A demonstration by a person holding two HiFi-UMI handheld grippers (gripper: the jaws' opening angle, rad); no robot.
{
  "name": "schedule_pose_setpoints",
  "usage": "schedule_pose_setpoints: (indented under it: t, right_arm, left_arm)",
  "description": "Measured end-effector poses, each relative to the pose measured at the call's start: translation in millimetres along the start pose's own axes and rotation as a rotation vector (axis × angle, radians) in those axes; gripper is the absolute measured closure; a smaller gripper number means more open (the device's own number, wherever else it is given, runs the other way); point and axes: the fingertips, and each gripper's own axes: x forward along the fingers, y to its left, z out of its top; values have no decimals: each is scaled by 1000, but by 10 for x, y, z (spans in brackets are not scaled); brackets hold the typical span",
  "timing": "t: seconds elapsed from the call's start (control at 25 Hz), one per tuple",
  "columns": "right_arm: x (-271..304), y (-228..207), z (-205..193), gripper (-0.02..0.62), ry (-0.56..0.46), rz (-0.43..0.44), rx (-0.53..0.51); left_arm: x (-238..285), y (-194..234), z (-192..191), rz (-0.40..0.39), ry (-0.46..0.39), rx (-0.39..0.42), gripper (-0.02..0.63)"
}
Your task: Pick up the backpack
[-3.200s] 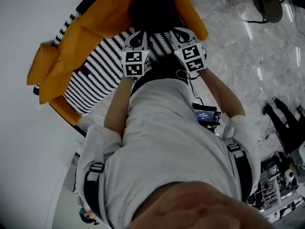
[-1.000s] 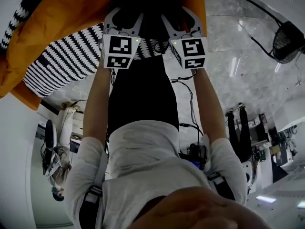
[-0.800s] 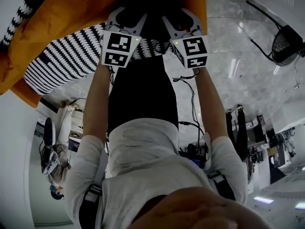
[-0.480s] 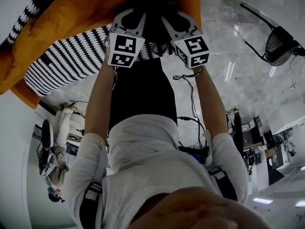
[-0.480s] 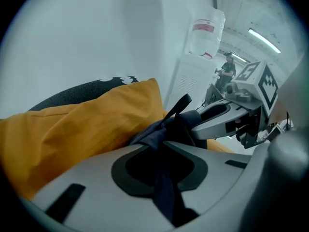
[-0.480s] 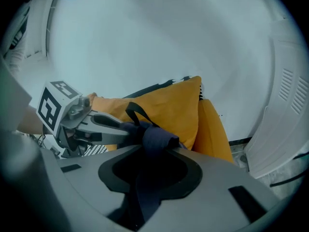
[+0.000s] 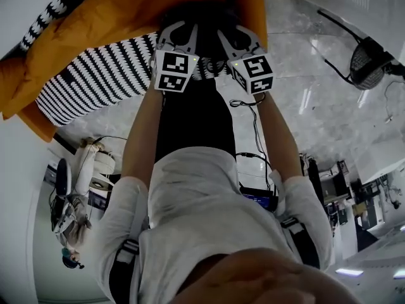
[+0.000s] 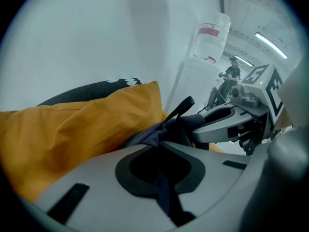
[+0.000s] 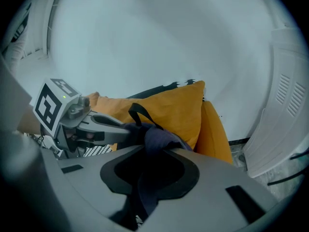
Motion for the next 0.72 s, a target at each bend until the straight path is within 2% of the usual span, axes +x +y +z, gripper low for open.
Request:
schedule_pose_setpoints:
  t: [0.24,0.72]
  right_arm:
    - [-112,151,-35,512,-24,-13,-18]
    - [-472,228,-267,512,-91,-92,-32]
  left_arm:
    - [-177,-89,-31,-12,-23,26,588]
    - [-320,-477,-188,-40,-72,24,588]
